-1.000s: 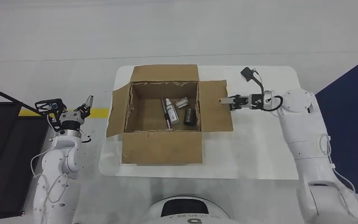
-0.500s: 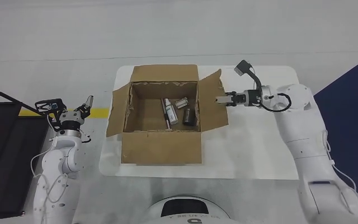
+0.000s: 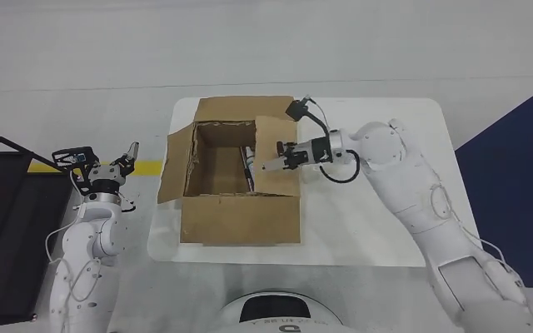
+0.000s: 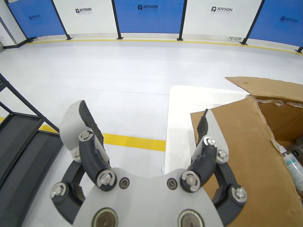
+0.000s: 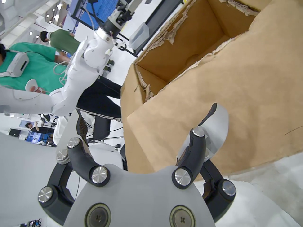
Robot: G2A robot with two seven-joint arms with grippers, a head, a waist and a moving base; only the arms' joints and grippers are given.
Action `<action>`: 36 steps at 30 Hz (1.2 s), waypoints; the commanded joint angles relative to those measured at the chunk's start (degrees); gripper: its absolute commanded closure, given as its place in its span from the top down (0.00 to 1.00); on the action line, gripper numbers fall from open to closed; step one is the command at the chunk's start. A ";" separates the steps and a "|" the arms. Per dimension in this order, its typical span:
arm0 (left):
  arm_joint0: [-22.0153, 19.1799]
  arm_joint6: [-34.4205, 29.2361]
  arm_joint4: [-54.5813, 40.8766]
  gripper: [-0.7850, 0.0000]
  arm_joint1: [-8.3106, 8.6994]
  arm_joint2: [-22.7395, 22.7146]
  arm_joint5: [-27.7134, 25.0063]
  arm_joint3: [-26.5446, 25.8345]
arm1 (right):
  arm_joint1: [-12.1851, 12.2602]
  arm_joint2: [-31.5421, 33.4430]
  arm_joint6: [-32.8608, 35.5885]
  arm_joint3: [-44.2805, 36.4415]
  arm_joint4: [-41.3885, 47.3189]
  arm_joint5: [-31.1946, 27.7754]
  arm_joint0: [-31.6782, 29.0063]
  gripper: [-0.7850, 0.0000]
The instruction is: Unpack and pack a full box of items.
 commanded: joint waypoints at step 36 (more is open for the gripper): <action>-9.09 -1.72 7.51 1.00 1.90 2.89 -24.44 19.15 | -1.01 -4.18 -5.92 0.85 -9.21 6.21 2.47 1.00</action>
